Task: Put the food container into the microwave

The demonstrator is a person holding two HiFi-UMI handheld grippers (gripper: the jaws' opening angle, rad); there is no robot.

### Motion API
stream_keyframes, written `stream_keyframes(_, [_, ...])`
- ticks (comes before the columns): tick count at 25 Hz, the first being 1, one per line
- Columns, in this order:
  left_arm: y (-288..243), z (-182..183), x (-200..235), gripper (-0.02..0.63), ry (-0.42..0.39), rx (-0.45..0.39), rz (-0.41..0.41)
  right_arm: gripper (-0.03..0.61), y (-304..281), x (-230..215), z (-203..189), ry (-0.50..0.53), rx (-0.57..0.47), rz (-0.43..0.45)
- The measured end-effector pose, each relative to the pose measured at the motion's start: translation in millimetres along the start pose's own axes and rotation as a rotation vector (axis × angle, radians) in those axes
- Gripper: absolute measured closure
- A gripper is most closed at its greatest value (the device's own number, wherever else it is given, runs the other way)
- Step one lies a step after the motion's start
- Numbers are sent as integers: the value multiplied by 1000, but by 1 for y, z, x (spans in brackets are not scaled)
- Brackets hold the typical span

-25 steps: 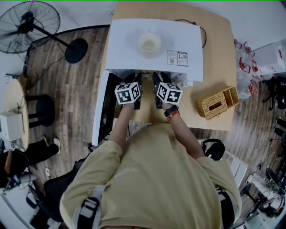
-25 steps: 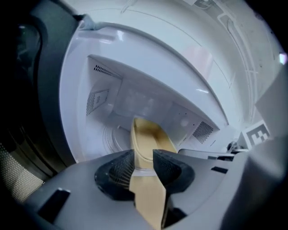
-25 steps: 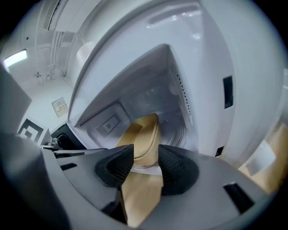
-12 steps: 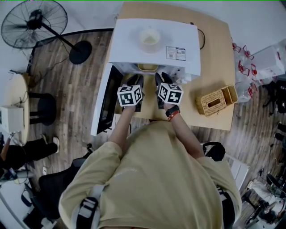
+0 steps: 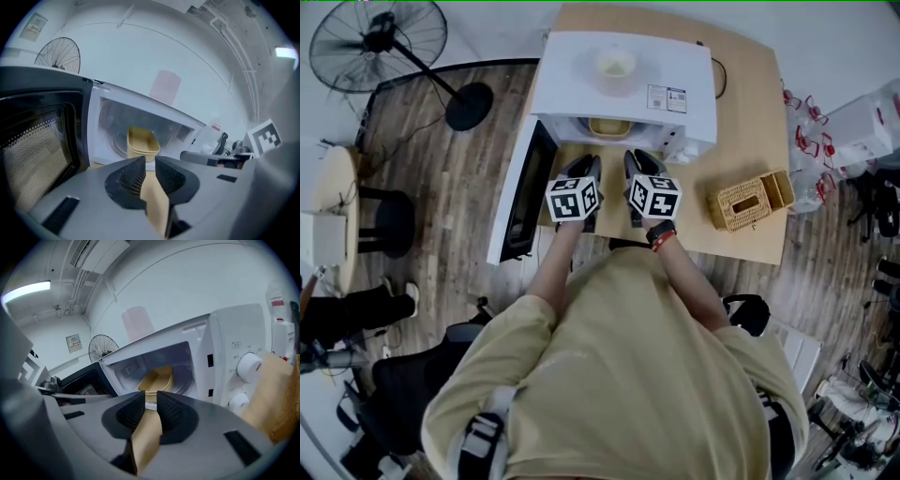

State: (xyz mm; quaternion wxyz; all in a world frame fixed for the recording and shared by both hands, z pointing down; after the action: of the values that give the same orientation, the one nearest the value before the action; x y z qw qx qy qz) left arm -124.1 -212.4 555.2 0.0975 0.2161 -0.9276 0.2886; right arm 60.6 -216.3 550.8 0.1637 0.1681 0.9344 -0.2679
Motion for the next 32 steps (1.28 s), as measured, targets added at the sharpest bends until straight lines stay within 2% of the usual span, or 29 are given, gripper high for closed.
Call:
stream_keyframes(12, [33, -23, -19, 575, -6, -21, 6, 554, 45, 15, -23, 25, -19, -22])
stream_keyframes(21, [58, -40, -19, 594, -14, -18, 29, 555, 71, 21, -41, 44, -18, -38])
stream_keyframes(32, [72, -64, -25, 594, -6, -1, -22, 557, 89, 21, -68, 10, 57, -28])
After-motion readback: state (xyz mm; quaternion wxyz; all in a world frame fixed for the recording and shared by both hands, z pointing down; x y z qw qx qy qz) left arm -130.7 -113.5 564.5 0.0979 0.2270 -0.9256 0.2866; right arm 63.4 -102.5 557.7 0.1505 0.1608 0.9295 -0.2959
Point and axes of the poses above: the fingertips, and each gripper's own axes: y backward along the fingers, x to its left, z out of its top, the point moved 10 cm from there along y, backward along the fingers, and after that the axes turned 5 degrees about -y, right-handed, at the moved point
